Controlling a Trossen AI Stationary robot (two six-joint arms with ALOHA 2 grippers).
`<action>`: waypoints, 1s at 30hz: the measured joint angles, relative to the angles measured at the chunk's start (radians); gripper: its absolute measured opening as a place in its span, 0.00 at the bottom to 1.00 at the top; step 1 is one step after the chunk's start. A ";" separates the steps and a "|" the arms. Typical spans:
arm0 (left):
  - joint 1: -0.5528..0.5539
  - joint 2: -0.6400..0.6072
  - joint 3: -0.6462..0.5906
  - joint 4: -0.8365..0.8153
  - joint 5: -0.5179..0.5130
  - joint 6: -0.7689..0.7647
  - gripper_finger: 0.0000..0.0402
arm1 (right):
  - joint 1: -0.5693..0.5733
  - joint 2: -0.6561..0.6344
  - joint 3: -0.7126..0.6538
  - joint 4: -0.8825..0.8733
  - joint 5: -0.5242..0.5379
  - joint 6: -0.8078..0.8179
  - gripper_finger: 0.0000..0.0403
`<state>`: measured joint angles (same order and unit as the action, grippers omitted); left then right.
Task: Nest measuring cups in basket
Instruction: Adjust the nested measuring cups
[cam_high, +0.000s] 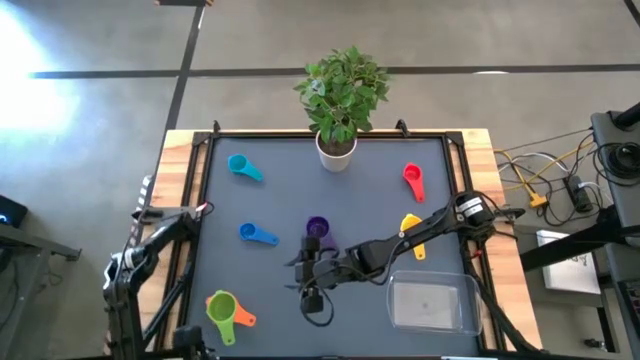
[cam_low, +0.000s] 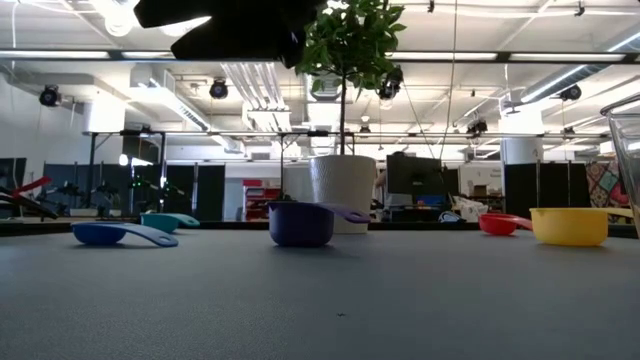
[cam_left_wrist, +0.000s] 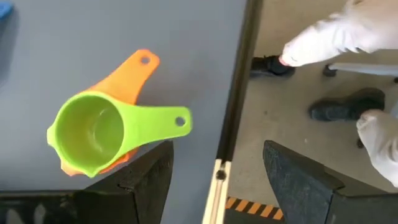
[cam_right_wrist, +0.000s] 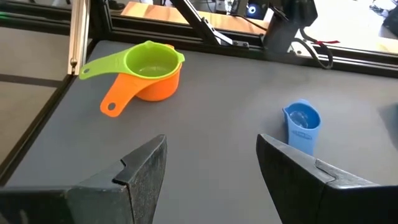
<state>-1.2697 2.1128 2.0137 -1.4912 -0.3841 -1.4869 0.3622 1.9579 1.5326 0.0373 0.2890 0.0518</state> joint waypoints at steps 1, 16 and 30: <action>0.000 -0.023 -0.042 0.026 -0.001 -0.005 0.57 | 0.000 0.000 0.000 0.000 0.000 0.000 0.59; 0.012 -0.338 -0.642 0.600 0.110 0.027 0.58 | 0.000 0.004 -0.001 0.132 -0.103 0.021 0.59; 0.036 -0.345 -0.795 0.773 0.168 0.052 0.58 | -0.001 0.007 -0.002 0.096 -0.053 -0.005 0.59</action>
<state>-1.2342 1.7677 1.2185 -0.7179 -0.2166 -1.4346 0.3608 1.9648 1.5311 0.1333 0.2363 0.0470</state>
